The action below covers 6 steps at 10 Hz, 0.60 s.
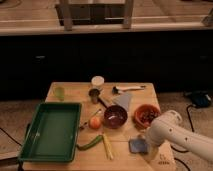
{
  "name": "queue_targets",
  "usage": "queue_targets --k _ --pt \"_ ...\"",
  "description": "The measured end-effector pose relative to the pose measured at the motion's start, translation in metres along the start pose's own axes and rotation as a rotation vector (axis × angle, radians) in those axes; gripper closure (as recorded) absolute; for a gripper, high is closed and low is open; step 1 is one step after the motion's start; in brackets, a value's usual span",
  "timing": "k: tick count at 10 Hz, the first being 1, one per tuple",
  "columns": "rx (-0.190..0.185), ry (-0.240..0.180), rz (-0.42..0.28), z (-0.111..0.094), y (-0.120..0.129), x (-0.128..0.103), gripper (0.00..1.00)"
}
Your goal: Wipe tray with sponge
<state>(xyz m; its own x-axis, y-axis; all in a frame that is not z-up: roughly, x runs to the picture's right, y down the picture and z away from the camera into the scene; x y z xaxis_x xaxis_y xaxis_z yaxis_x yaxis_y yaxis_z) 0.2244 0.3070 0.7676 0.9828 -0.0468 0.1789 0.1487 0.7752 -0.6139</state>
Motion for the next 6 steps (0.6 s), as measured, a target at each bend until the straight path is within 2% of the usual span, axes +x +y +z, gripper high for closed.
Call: queue_targets --k 3,4,6 --pt "-0.009 -0.008 -0.028 -0.0011 -0.0020 -0.0065 0.21" --pt "-0.009 -0.016 -0.034 -0.0022 -0.0018 -0.0079 0.24" --pt "-0.008 -0.032 -0.040 -0.0042 0.0019 -0.0088 0.47"
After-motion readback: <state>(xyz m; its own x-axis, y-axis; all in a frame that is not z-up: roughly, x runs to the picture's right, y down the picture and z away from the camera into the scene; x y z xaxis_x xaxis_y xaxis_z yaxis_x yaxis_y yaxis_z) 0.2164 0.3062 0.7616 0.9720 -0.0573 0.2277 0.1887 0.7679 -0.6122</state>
